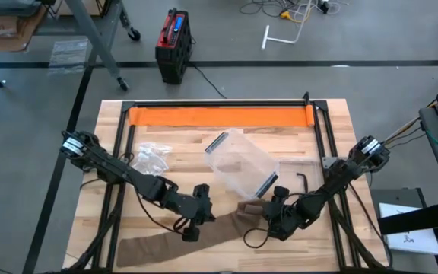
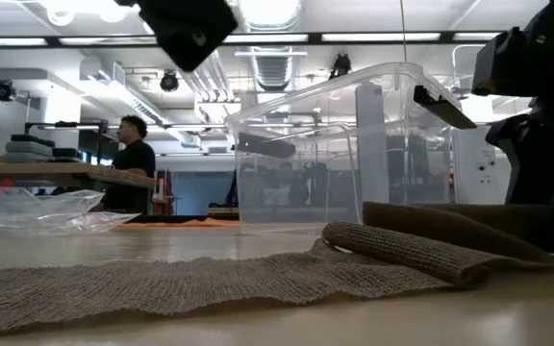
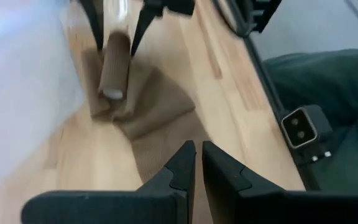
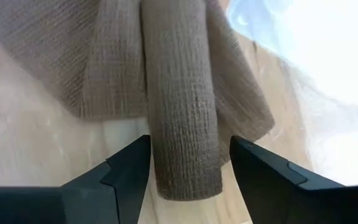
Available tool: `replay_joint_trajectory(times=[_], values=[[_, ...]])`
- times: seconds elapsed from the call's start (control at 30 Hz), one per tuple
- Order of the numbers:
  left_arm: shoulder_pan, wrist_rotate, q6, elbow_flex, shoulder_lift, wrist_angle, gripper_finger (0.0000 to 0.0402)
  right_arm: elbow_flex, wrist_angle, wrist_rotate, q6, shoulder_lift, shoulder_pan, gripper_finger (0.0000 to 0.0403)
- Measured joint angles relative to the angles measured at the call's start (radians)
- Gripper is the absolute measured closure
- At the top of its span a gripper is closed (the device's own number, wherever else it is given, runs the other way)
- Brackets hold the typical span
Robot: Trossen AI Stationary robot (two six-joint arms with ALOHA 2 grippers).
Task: Roll bandage
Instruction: Roll the brown bandage
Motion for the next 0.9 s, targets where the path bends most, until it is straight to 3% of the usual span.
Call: replay_joint_trajectory(times=[0.17,0.47,0.67,0.9], values=[[-0.006,0.066,-0.081,-0.02,0.106,0.008,0.0381,0.0,0.002,0.0,-0.018,0.001,-0.009,0.021],[-0.038,0.065,-0.086,0.007,0.295,0.086,0.0381,-0.001,-0.003,0.005,0.006,-0.011,-0.018,0.0264],[-0.036,0.074,-0.123,0.009,0.329,0.064,0.0381,0.024,-0.026,-0.051,0.015,-0.067,-0.016,0.0276],[-0.036,0.079,-0.124,0.012,0.329,0.06,0.0381,0.113,-0.27,-0.079,0.025,-0.212,-0.01,0.0274]])
